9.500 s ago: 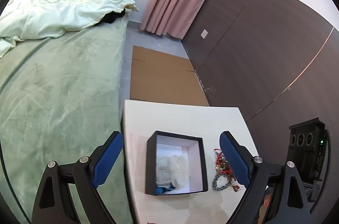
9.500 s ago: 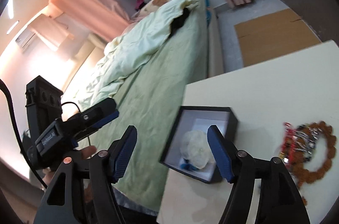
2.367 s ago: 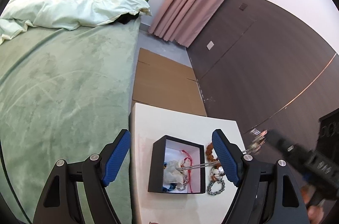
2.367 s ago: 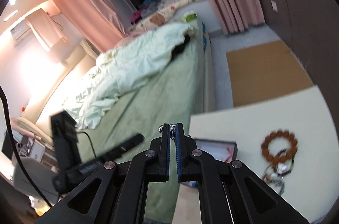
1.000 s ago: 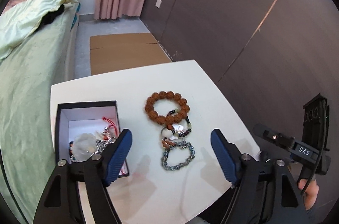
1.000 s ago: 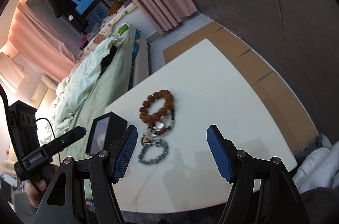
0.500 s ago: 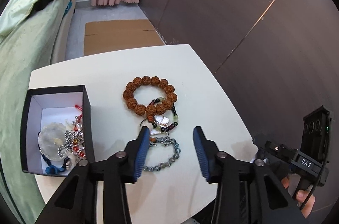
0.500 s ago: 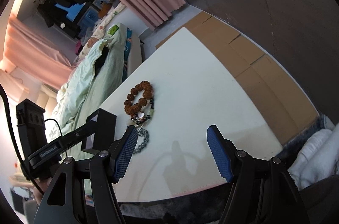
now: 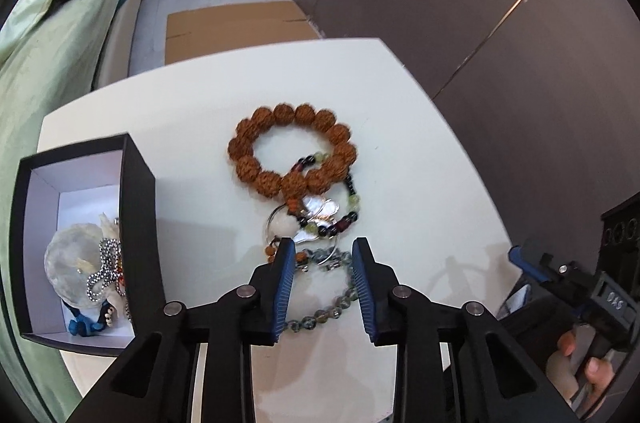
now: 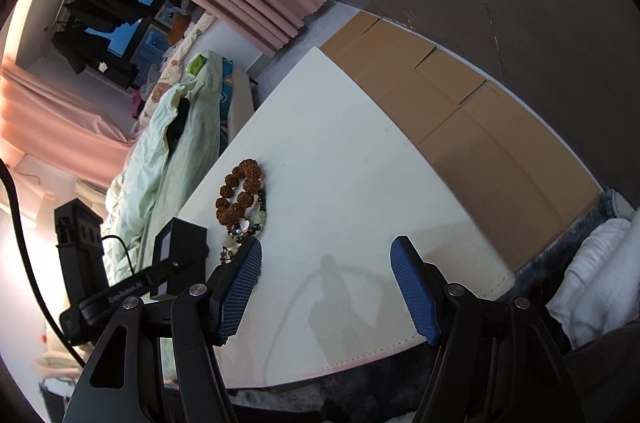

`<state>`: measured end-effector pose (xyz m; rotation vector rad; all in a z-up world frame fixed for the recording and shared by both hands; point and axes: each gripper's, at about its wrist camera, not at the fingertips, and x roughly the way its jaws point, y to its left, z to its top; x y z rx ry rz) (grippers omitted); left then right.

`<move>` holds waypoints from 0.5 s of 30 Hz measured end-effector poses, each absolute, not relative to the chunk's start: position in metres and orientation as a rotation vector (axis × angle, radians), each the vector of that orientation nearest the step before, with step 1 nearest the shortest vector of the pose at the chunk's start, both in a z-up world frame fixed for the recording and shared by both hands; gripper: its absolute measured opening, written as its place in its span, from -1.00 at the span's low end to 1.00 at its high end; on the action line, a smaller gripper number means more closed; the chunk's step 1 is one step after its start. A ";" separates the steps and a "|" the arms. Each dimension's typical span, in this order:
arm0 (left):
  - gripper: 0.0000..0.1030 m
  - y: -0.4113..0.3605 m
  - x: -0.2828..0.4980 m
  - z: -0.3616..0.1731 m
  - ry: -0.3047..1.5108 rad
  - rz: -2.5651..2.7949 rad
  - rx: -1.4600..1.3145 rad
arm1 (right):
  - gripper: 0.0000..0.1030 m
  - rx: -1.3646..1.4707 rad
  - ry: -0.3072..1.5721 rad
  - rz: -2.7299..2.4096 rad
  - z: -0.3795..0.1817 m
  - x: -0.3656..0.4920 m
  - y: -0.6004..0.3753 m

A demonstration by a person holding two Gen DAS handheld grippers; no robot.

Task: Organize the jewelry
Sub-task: 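Push the silver and grey bead bracelets toward the wooden-bead bracelet with the left gripper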

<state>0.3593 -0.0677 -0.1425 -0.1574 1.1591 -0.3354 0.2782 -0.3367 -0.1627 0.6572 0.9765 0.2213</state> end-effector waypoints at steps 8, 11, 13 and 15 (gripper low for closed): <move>-0.40 -0.067 0.360 -0.152 1.184 -0.340 -0.174 | 0.33 0.656 0.998 0.223 -0.168 0.283 -0.332; -0.40 -0.069 0.361 -0.153 1.190 -0.336 -0.163 | 0.33 0.652 0.998 0.222 -0.169 0.282 -0.331; -0.40 -0.070 0.360 -0.155 1.209 -0.335 -0.158 | 0.33 0.650 1.002 0.224 -0.171 0.282 -0.331; -0.40 -0.070 0.358 -0.156 1.219 -0.329 -0.146 | 0.33 0.646 1.004 0.224 -0.171 0.282 -0.330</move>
